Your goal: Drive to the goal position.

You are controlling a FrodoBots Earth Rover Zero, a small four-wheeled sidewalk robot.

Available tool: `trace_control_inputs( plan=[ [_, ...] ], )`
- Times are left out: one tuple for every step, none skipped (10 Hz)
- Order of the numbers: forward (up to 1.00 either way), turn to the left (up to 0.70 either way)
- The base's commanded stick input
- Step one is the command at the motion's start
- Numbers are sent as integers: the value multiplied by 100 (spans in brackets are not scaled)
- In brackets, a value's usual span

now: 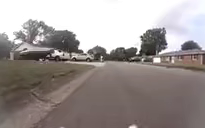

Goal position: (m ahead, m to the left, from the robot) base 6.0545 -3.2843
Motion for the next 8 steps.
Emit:
trace_control_inputs(
  plan=[
    [100, 0],
    [100, 0],
    [100, 0],
    [100, 0],
    [100, 0],
    [100, 0],
    [100, 0],
    [100, 0]
  ],
)
